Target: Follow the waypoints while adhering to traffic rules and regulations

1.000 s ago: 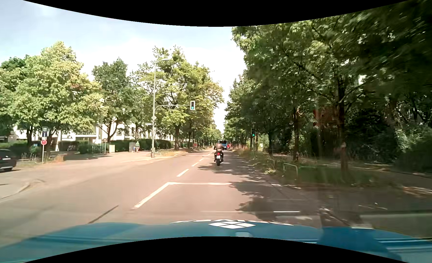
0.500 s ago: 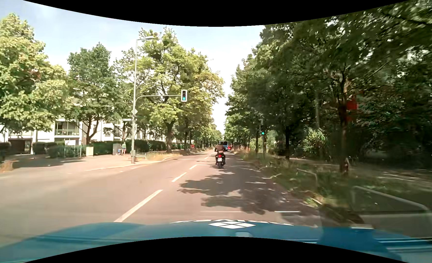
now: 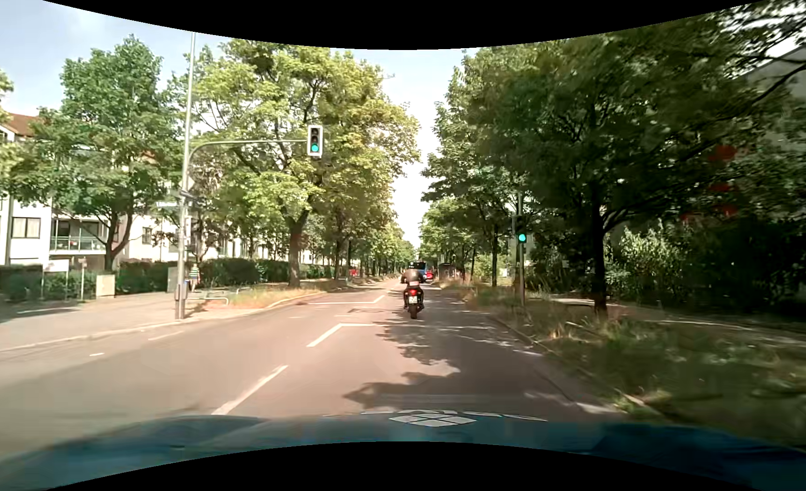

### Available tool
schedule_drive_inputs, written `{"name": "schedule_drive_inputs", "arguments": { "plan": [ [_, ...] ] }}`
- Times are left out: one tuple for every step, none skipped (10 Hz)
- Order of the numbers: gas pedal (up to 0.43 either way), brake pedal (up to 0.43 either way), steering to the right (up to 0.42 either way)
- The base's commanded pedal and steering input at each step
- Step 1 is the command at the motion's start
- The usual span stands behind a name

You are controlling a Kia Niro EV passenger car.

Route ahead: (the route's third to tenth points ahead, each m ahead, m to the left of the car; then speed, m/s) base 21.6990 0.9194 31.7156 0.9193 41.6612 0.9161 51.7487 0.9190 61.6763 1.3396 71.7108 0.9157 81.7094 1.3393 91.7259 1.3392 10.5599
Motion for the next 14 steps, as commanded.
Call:
{"name": "schedule_drive_inputs", "arguments": {
  "plan": [
    [0.0, 0.152, -0.004],
    [0.0, 0.171, -0.003],
    [0.0, 0.171, -0.004],
    [0.0, 0.195, -0.003],
    [0.0, 0.213, -0.003],
    [0.0, 0.213, -0.004],
    [0.0, 0.213, -0.004],
    [0.0, 0.213, -0.003],
    [0.0, 0.22, -0.004],
    [0.0, 0.22, -0.003],
    [0.0, 0.22, -0.004],
    [0.0, 0.22, -0.003],
    [0.0, 0.22, -0.002],
    [0.0, 0.22, 0.0]
  ]
}}
